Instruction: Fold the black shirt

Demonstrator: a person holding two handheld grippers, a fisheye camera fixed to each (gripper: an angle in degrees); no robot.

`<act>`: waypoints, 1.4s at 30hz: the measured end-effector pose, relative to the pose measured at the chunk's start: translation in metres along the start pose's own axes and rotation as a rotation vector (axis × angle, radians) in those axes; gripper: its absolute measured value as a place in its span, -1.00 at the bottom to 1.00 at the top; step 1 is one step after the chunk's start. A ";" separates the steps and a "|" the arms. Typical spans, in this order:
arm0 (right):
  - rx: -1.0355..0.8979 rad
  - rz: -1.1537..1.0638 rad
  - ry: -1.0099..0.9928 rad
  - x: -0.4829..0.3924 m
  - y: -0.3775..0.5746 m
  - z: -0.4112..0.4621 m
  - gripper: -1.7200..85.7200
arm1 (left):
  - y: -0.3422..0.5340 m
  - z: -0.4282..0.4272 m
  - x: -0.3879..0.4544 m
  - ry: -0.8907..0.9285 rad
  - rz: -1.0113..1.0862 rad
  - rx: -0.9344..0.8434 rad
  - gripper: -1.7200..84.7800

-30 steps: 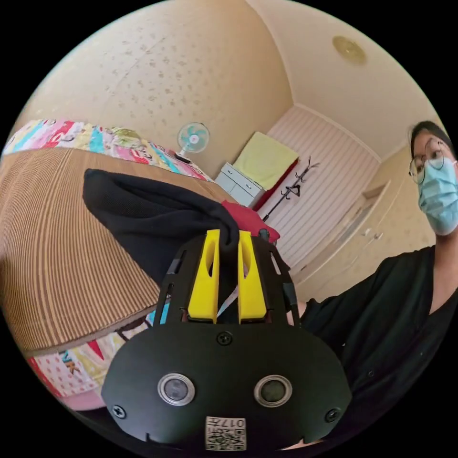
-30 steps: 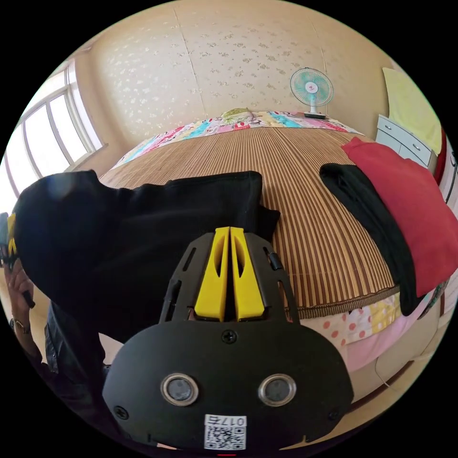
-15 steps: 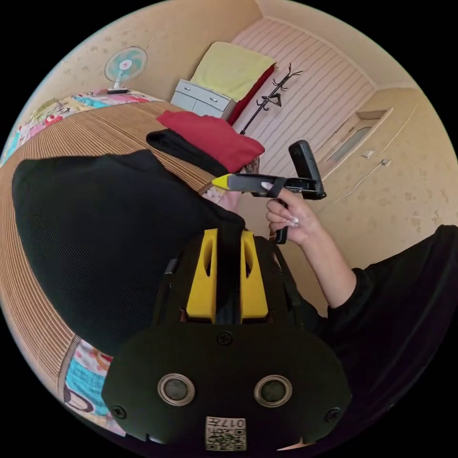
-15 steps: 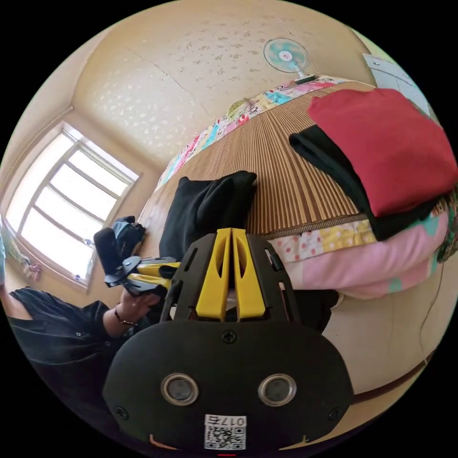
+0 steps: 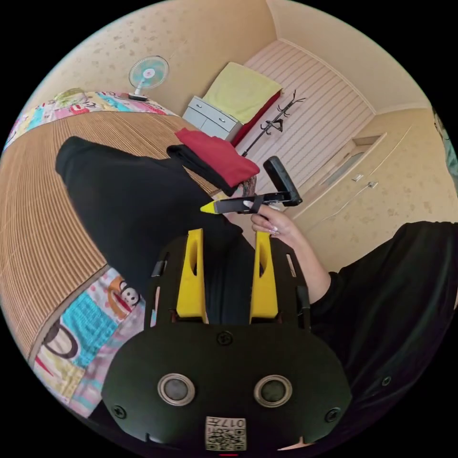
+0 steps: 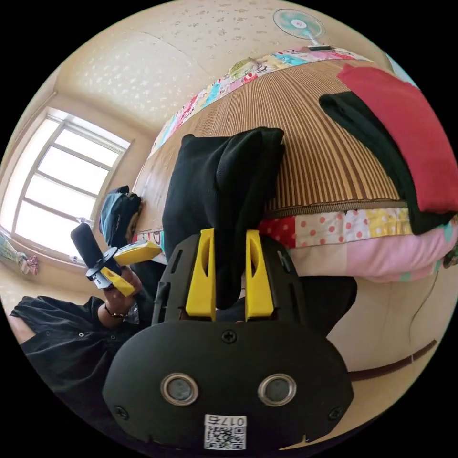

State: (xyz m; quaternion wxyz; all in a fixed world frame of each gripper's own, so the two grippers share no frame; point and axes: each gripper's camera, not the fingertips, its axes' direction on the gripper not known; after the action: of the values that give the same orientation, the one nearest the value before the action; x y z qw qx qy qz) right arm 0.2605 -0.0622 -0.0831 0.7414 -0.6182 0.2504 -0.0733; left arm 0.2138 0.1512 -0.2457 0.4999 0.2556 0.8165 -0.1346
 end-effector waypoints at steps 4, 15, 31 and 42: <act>0.097 -0.178 0.139 -0.042 0.004 -0.045 -0.85 | 0.032 -0.052 -0.039 -0.054 -0.121 0.082 -0.61; 0.109 0.048 -0.006 0.040 0.003 -0.050 -0.68 | 0.073 -0.045 -0.145 0.111 -0.433 0.059 -0.53; 0.029 0.075 -0.296 0.069 -0.031 -0.030 -0.43 | 0.070 -0.092 -0.170 0.121 -0.367 -0.060 -0.74; -0.004 0.043 -0.444 0.054 -0.053 -0.008 -0.51 | 0.106 -0.106 -0.218 0.218 -0.428 -0.016 -0.59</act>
State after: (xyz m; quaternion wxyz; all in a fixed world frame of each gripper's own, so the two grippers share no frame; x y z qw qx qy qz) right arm 0.3145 -0.1035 -0.0482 0.7786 -0.6152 0.0941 0.0809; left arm 0.2737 0.2279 -0.0001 0.3710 0.0856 0.9022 -0.2027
